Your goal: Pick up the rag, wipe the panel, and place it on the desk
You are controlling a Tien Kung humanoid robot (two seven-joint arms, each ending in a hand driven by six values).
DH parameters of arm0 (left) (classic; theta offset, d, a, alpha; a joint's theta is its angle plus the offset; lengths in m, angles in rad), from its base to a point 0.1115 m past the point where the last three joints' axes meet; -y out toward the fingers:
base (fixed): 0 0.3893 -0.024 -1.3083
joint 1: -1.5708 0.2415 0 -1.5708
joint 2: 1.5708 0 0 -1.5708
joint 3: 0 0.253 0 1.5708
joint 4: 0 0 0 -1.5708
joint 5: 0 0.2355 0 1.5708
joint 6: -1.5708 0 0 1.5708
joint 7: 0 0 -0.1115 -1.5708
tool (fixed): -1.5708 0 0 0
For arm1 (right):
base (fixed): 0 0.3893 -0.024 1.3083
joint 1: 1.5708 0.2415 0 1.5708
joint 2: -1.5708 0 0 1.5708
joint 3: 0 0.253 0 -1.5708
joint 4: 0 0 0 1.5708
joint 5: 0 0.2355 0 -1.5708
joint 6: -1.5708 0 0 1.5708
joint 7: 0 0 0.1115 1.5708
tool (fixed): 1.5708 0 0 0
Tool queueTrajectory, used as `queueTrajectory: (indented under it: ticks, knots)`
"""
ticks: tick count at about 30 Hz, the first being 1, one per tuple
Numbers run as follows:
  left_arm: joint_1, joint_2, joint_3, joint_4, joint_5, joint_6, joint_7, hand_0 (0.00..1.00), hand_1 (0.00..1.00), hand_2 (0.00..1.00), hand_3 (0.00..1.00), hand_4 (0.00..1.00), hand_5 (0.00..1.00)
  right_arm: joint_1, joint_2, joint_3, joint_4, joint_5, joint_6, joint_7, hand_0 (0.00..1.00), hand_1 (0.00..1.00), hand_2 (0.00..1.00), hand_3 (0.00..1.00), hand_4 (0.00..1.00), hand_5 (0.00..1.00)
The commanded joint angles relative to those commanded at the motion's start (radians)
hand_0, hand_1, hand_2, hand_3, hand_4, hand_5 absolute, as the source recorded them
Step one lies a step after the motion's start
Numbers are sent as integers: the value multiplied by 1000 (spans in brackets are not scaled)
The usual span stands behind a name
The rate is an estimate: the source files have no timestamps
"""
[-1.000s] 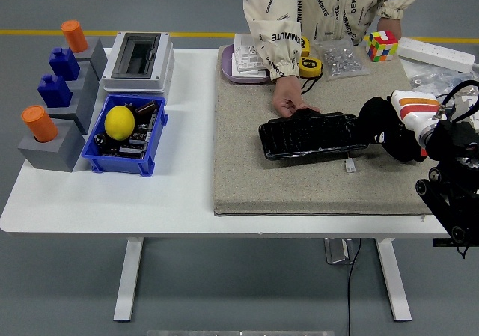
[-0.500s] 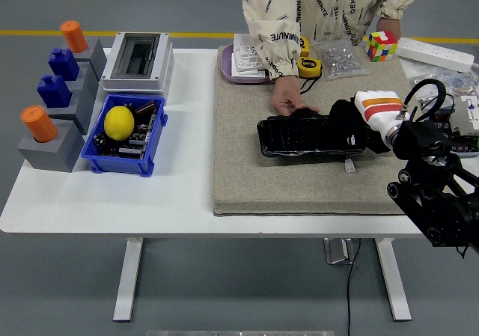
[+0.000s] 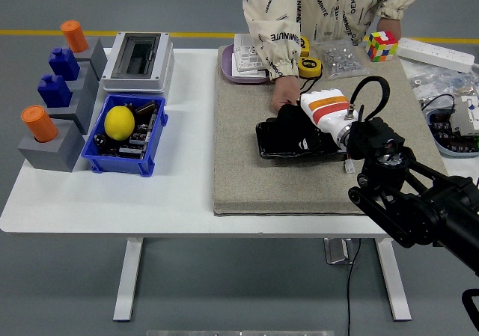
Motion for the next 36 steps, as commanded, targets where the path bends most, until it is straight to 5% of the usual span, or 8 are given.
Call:
queueTrajectory:
  ticks: [16,36]
  knots:
    - [-2,-1,-8,0,4,1,2,650,696,742,566,598,473,76,48,-117,63,15,11,-7,287,392,457,466,998,263]
    - [-4,-6,-14,0,1,2,0,650,696,742,566,598,473,30,-23,-44,-134,24,5,13,288,393,457,465,998,265]
